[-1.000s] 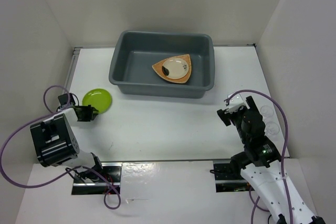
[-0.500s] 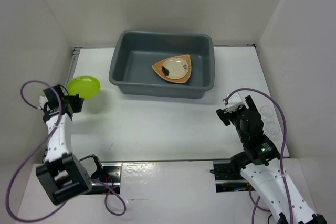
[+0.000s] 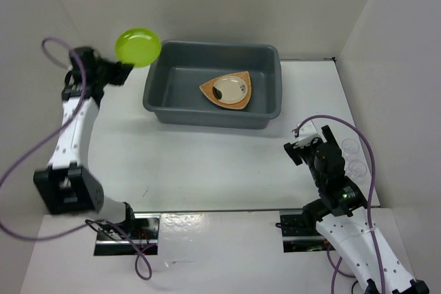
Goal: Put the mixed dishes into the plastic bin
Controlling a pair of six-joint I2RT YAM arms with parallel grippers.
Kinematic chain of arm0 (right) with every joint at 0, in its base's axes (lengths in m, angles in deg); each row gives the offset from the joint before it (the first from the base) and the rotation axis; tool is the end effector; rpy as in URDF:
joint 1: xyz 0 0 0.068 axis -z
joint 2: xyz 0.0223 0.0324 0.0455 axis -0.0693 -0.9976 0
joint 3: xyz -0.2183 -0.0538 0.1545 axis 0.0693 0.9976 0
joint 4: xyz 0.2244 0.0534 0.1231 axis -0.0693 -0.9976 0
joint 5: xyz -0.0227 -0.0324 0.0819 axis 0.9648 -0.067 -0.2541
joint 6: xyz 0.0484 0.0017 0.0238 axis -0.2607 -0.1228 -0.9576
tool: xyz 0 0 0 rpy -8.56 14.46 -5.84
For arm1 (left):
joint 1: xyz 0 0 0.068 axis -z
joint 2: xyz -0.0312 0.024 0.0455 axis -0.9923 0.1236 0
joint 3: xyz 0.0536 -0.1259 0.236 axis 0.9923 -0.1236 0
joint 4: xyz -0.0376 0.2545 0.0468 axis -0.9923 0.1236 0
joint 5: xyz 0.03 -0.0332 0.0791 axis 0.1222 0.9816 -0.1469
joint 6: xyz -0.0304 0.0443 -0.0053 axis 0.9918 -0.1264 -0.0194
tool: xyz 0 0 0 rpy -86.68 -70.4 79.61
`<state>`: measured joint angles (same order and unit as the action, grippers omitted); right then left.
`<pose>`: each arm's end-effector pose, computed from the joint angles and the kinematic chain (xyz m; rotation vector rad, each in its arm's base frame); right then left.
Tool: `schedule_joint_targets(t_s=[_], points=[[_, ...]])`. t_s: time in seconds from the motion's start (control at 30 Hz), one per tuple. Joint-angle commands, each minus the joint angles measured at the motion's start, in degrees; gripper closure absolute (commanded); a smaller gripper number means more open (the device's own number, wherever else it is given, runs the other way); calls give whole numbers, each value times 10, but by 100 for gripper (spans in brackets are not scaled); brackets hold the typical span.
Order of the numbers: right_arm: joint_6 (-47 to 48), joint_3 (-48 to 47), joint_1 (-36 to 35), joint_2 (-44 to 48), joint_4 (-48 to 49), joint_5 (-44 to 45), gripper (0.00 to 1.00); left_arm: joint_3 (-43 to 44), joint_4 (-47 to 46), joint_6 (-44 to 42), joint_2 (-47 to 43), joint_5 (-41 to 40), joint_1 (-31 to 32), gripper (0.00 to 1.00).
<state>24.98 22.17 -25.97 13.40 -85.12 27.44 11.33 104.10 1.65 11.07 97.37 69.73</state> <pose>0.1104 0.0319 0.2679 -0.5669 1.8073 -0.3769 0.2912 0.0629 0.3743 -1.4382 1.4895 -0.8971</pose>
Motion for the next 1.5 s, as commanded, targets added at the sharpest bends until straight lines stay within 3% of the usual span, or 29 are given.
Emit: schedule_joint_targets(t_s=[0.0,0.03,0.17,0.23,0.47,0.53,0.6,0.67,1.17,1.33,1.4,1.43,1.47], points=[[-9,2,-6,-8,27,10,2,179,-7,-104,141,87,81,100],[-9,2,-6,-8,27,10,2,291,49,-148,220,95,120,100],[-9,2,-6,-8,27,16,2,519,157,-216,385,129,202,100],[-9,2,-6,-8,27,16,2,582,200,-227,456,129,237,100],[-9,2,-11,-8,27,21,2,871,361,-262,707,118,293,100],[-9,2,-11,-8,27,21,2,1062,451,-257,781,113,300,100],[-14,2,-11,-8,32,21,2,1017,421,-257,803,139,300,100],[-14,2,-11,-8,32,21,2,1076,457,-262,844,102,314,100],[-14,2,-11,-3,32,26,2,1077,465,-267,926,128,316,98],[-14,2,-11,-8,32,26,2,1077,471,-267,907,128,311,67],[-14,2,-11,-14,32,26,2,1077,477,-261,886,109,311,47],[-14,2,-11,-20,32,26,2,1077,478,-261,858,95,311,28],[-14,2,-11,-20,32,26,2,1077,483,-261,842,66,306,24]])
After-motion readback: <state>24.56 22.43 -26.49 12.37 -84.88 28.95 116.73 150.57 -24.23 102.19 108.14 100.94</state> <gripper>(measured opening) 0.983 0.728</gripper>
